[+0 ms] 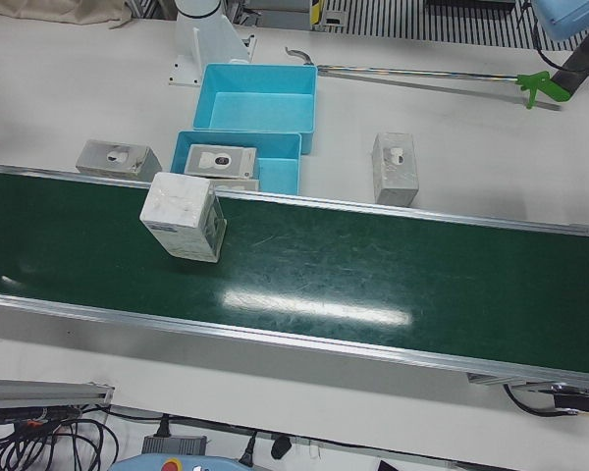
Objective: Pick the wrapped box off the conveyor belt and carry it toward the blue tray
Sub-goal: 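Move the right hand along the belt toward the approaching wrapped box, then bring the open right hand beside the white wrapped box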
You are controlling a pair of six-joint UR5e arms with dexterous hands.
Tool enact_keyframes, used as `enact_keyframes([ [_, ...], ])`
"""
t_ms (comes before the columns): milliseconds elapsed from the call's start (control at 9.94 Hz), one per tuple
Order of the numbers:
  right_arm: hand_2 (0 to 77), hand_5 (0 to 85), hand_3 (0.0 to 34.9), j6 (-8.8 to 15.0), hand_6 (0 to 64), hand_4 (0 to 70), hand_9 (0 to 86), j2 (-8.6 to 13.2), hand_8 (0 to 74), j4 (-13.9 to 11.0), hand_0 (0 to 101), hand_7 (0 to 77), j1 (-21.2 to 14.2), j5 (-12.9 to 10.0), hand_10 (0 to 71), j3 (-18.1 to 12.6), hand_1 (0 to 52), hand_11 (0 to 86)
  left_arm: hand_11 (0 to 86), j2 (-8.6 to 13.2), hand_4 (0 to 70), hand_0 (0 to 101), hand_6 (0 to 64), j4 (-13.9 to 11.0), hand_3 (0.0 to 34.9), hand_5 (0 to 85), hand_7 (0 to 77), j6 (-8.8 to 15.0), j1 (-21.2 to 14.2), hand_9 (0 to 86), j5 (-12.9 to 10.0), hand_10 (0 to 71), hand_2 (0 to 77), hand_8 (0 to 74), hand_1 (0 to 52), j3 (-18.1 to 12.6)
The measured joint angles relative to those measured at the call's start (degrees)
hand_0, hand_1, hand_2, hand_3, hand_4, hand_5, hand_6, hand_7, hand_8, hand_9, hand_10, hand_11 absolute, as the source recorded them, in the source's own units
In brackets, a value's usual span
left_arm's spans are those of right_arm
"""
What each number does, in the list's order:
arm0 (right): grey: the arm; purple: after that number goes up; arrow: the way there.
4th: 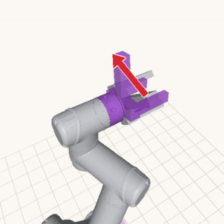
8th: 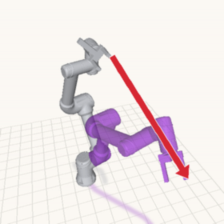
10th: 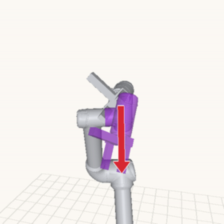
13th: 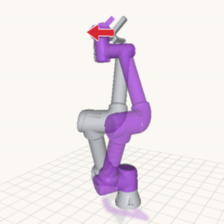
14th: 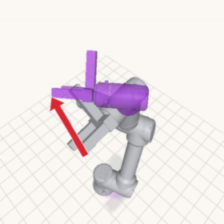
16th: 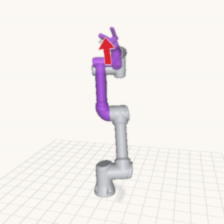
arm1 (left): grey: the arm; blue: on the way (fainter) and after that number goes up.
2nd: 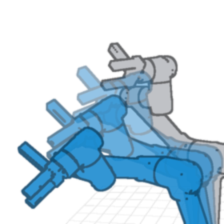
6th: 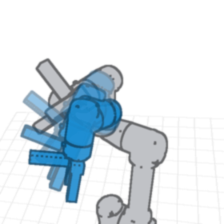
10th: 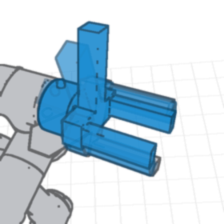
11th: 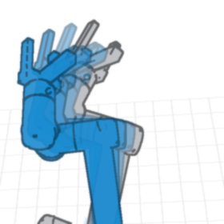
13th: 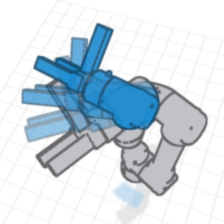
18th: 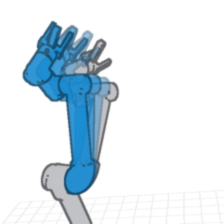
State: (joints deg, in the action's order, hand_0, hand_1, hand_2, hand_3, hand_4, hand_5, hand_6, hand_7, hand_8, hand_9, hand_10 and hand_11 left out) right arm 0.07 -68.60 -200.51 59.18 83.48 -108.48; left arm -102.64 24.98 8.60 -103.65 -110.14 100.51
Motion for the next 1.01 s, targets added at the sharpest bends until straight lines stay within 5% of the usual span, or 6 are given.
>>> enact_keyframes([
  [402,8.7,15.3,2.0,0.9,10.9,20.7,8.2,0.5,3.3,0.4,51,26.7,-3.3,-2.6,1.6,1.7,15.8,4.9,0.0,0.0,0.0,0,0.0,0.0,0.0,1.1,0.5,0.0,0.0,0.0,0.0,0.5,1.1,0.5,0.0,0.0],
  [503,3.3,18.0,2.1,1.0,11.4,22.4,8.2,0.7,1.6,0.6,47,27.8,-5.0,-4.3,1.1,2.0,9.3,2.2,0.0,0.0,0.0,0,0.0,0.0,0.0,1.1,0.5,0.0,0.0,0.0,0.0,0.5,1.1,0.5,0.0,0.0],
  [704,12.5,18.0,2.2,1.1,11.4,21.3,7.1,2.2,2.7,0.5,48,28.9,-7.6,-7.1,1.1,2.1,14.2,3.8,0.0,0.0,0.0,0,0.0,0.0,0.0,1.1,0.5,0.0,0.0,0.0,0.0,0.5,0.5,0.5,0.0,0.0],
  [1006,14.7,18.5,2.1,1.0,12.5,23.5,8.2,3.2,2.7,0.3,48,30.0,-8.6,-8.1,1.1,2.4,14.2,2.7,0.0,0.0,0.0,0,0.0,0.0,0.0,1.1,0.5,0.0,0.0,0.0,0.0,0.5,0.5,0.5,0.0,0.0],
])
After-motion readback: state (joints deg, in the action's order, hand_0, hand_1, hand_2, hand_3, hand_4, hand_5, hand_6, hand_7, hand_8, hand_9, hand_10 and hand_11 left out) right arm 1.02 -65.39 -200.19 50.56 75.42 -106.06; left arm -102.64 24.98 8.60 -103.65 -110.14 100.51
